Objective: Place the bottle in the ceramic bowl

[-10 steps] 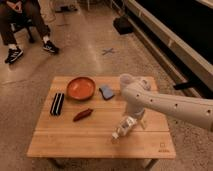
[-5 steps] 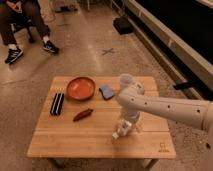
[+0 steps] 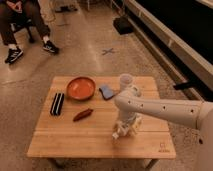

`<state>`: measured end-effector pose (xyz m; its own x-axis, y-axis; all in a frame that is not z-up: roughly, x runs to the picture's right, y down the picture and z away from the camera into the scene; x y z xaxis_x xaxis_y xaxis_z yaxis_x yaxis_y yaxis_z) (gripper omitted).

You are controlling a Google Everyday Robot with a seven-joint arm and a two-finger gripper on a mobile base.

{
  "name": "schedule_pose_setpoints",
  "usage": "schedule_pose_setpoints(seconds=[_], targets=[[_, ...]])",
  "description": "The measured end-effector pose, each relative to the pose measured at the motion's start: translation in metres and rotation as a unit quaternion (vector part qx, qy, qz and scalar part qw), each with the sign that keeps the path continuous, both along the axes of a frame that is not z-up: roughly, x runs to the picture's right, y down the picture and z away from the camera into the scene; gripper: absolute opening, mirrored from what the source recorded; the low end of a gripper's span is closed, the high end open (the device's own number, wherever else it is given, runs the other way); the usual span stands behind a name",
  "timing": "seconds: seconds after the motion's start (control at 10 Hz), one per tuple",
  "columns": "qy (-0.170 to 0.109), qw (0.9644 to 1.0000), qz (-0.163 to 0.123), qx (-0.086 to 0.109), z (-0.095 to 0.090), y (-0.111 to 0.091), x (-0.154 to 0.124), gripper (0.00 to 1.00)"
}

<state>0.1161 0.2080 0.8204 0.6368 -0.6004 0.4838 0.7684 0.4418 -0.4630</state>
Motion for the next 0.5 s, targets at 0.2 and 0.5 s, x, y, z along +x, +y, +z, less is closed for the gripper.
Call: schedule_pose_setpoints(seconds=[0.2, 0.5], targets=[[-0.001, 1.0000, 0.000, -0.001, 0.001, -0.003, -0.002, 0.48], [-0.003, 1.0000, -0.001, 0.000, -0.001, -0.016, -0.008, 0.26]])
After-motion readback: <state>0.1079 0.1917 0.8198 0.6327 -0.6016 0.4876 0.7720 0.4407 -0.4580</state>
